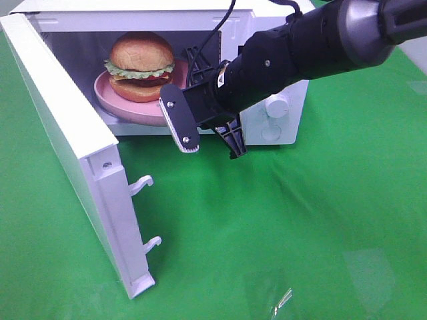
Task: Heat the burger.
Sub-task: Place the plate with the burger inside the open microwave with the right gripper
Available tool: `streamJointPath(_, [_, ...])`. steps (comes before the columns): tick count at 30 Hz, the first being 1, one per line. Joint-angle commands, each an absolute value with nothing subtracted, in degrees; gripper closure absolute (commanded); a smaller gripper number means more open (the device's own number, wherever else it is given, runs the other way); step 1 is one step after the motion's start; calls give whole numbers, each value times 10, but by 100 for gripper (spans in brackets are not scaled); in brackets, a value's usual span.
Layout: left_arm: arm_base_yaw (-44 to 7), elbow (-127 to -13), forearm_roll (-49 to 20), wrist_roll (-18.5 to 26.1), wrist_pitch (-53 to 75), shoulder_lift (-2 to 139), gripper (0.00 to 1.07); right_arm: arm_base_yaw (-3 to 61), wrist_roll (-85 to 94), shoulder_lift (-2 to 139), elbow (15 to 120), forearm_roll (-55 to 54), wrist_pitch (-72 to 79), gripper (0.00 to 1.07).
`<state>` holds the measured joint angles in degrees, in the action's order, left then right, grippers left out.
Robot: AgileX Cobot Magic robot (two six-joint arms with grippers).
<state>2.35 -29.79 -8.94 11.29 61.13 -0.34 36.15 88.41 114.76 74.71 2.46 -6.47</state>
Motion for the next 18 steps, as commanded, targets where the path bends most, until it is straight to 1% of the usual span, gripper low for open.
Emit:
streamJointPath(1, [22, -297, -91, 112, 615, -6, 9, 352, 858, 1153, 772, 43, -25, 107])
streamJointPath(8, [22, -297, -91, 112, 615, -6, 9, 348, 855, 1171, 793, 44, -28, 107])
streamJointPath(18, [22, -297, -91, 112, 615, -6, 9, 348, 834, 1220, 870, 58, -55, 107])
